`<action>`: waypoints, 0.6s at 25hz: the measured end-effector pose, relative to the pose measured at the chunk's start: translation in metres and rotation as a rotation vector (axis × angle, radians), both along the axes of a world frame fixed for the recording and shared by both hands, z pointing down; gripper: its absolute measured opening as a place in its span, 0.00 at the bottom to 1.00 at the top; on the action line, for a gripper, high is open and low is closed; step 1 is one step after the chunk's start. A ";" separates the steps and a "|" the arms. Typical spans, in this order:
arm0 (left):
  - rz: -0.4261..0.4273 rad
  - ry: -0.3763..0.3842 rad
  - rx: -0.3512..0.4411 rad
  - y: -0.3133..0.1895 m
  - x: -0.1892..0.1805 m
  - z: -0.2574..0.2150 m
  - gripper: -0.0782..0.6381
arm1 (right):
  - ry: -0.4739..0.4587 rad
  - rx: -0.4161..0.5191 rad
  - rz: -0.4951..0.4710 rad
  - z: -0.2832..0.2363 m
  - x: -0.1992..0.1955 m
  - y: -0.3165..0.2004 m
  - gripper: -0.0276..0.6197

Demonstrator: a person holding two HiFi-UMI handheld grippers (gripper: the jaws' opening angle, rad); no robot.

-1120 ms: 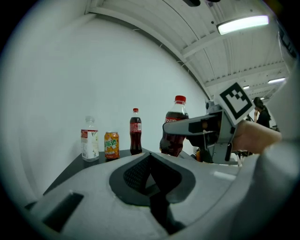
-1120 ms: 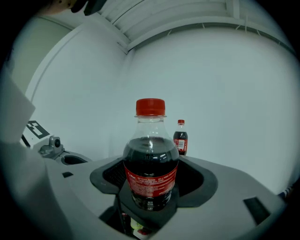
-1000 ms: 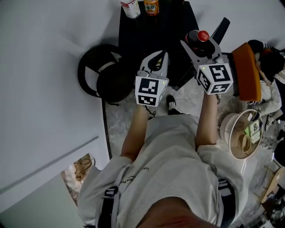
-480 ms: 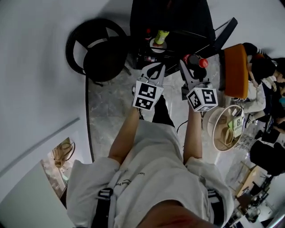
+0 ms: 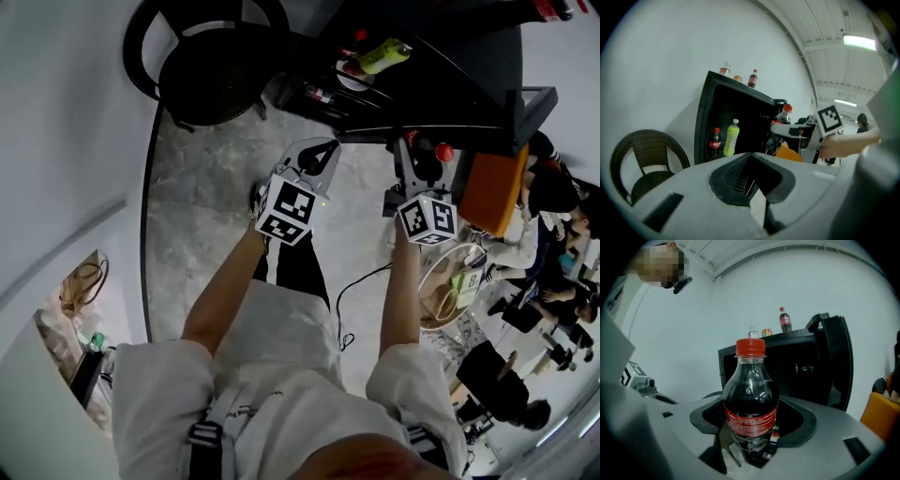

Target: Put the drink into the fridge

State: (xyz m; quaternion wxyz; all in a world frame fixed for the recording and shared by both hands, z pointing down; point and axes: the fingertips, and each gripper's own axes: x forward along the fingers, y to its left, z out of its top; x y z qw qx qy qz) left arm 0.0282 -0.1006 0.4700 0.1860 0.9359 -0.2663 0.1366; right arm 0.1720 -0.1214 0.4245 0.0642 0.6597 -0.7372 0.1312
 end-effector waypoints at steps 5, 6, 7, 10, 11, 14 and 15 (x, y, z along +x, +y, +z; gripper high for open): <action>0.031 0.053 -0.003 -0.011 0.008 0.042 0.12 | 0.015 0.028 0.006 0.053 0.019 -0.033 0.50; 0.036 0.058 -0.012 -0.009 0.011 0.051 0.12 | 0.021 0.031 0.020 0.062 0.023 -0.039 0.50; 0.039 0.065 -0.024 -0.008 0.014 0.059 0.12 | 0.017 0.033 0.041 0.071 0.028 -0.046 0.50; 0.035 0.076 -0.042 -0.007 0.024 0.077 0.12 | -0.040 0.035 0.125 0.099 0.044 -0.071 0.50; 0.037 0.071 -0.037 -0.007 0.029 0.082 0.12 | -0.048 0.029 0.142 0.108 0.048 -0.079 0.50; 0.079 0.041 0.018 -0.002 0.050 0.094 0.12 | -0.022 0.010 0.173 0.135 0.064 -0.090 0.50; 0.100 0.026 0.045 -0.002 0.057 0.097 0.12 | -0.004 0.005 0.183 0.143 0.070 -0.093 0.50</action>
